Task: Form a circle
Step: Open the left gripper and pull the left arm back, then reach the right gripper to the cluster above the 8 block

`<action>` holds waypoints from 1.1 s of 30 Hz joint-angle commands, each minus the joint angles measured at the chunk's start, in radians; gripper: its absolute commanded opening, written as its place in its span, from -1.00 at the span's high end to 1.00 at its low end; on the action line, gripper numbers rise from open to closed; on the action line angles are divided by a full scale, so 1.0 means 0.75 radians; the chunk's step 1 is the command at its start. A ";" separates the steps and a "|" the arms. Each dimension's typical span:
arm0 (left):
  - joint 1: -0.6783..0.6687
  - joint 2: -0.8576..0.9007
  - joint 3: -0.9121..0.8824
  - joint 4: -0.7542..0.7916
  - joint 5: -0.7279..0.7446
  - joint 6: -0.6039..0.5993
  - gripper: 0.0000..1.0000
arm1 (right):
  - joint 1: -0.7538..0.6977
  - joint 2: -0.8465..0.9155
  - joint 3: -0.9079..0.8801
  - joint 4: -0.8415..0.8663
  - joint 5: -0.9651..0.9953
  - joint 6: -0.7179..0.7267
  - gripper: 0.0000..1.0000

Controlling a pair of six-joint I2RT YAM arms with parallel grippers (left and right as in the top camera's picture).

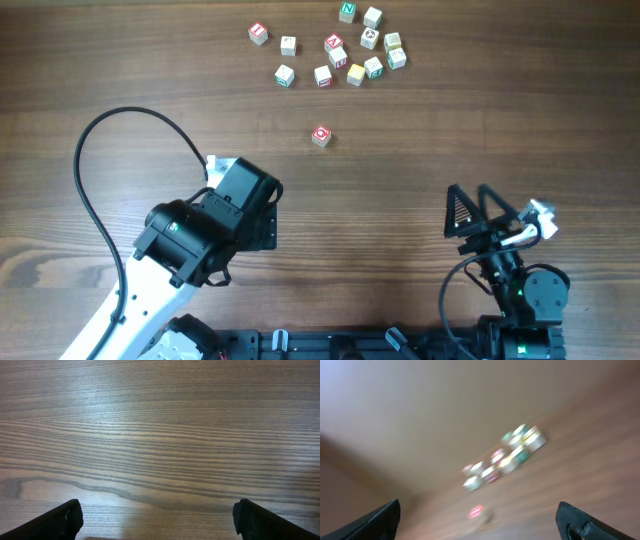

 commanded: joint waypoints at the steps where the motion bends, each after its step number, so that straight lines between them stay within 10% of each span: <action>1: 0.006 -0.012 -0.007 0.000 -0.017 -0.003 -1.00 | -0.005 -0.005 -0.001 0.009 -0.246 0.277 -0.99; 12: 0.006 -0.012 -0.007 0.000 -0.017 -0.003 -1.00 | -0.005 0.229 0.300 -0.190 -0.142 -0.146 -0.99; 24: 0.006 -0.012 -0.007 0.000 -0.017 -0.003 -1.00 | 0.053 1.765 1.442 -0.853 -0.013 -0.704 -0.99; 33: 0.006 -0.012 -0.007 0.000 -0.017 -0.003 -1.00 | 0.341 2.307 2.189 -1.261 0.300 -0.812 -0.99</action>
